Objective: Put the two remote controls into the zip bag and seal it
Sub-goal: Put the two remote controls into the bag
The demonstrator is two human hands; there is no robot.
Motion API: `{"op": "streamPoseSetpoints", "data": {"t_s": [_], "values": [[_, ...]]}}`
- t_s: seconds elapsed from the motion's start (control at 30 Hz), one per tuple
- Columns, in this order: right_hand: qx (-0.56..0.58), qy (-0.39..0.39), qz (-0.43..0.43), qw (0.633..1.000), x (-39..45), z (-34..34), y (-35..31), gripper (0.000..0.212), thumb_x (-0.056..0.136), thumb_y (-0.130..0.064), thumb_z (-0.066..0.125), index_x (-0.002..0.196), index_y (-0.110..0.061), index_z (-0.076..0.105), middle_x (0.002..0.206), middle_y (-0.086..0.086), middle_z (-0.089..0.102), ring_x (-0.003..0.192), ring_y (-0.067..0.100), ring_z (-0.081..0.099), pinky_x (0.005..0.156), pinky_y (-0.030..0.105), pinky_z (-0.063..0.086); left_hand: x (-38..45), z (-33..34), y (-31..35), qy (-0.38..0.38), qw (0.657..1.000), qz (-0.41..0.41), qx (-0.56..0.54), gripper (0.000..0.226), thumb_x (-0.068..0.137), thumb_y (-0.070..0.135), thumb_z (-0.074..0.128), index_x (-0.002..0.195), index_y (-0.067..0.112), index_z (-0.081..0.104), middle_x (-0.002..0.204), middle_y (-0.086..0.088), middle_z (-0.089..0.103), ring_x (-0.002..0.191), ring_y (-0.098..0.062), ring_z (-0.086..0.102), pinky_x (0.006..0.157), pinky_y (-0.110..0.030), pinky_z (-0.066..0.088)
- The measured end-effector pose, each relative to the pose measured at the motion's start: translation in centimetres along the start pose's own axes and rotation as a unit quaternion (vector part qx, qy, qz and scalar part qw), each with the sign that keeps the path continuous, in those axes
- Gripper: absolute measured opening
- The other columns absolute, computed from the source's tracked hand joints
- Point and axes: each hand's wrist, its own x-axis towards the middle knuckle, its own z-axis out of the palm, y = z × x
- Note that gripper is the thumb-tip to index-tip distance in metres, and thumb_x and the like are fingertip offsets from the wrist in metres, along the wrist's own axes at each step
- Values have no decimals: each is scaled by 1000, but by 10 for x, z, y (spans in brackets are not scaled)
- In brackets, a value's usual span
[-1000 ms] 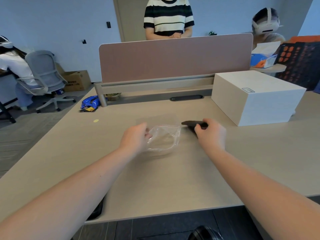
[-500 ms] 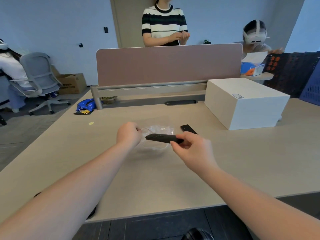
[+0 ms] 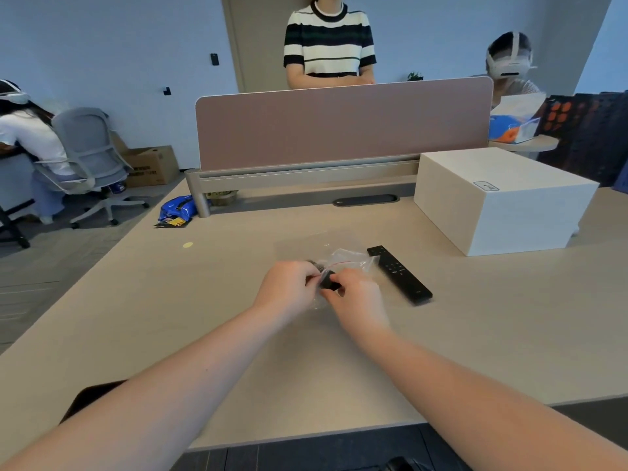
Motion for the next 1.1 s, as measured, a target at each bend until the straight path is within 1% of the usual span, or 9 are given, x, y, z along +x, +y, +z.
{"op": "streamPoseSetpoints", "data": {"t_s": [0.1,0.37,0.47,0.57,0.67,0.77,0.83,0.97,1.1], "values": [[-11,-26,-3,1000,13,18,1,10,83,-15,66,89,-7,68,93,12,69,77,20,52,66,25,39,-1,1,-7,7,1000,-2,-5,20,89,18,55,86,13,73,87,-9,74,85,-31,63,72,-40,51],[-113,-116,-4,987,33,44,4,17,87,-17,58,97,-6,67,100,14,68,90,30,63,73,33,50,1,3,-24,17,999,-21,-33,18,88,15,58,79,12,73,80,-8,74,77,-30,61,66,-34,46],[-171,-121,-21,978,42,45,3,22,89,-18,54,67,-17,50,92,12,66,75,24,53,58,27,35,1,5,-27,12,999,-22,-46,18,87,14,58,81,12,74,80,-6,74,77,-27,62,68,-34,48],[-200,-124,-10,972,52,44,0,40,89,-19,51,54,-17,31,78,11,55,74,23,48,61,25,32,4,8,-28,11,999,-22,-41,18,88,17,57,83,15,74,79,-5,74,77,-26,62,66,-31,46],[-226,-125,7,966,57,44,-3,31,88,-10,49,58,-16,41,62,6,46,74,23,49,64,27,38,6,10,-28,16,999,-23,-44,17,88,16,58,83,14,74,81,-6,75,78,-27,63,69,-33,48],[-293,-134,-17,947,60,42,-4,21,85,4,47,83,-11,62,76,9,62,80,26,60,65,30,47,7,12,-26,14,998,-27,-51,16,88,15,58,82,12,73,82,-7,75,79,-27,64,70,-32,48],[-316,-154,-35,936,61,43,-3,26,85,9,44,91,-8,63,81,8,64,86,26,63,57,29,40,7,13,-25,11,998,-29,-51,16,88,15,58,82,12,72,82,-7,75,80,-27,63,69,-31,47],[-237,-151,1,960,61,43,4,24,87,4,46,67,-6,54,77,6,61,90,27,65,63,28,37,10,14,-24,1,999,-30,-37,18,88,15,56,78,13,71,81,-8,73,80,-29,61,66,-31,44],[-141,-86,-11,986,48,21,15,22,91,-6,47,87,-12,68,102,9,67,93,30,63,66,27,40,15,14,-25,-2,999,-33,-19,18,88,16,56,81,12,72,82,-10,73,81,-32,61,64,-30,42]]}}
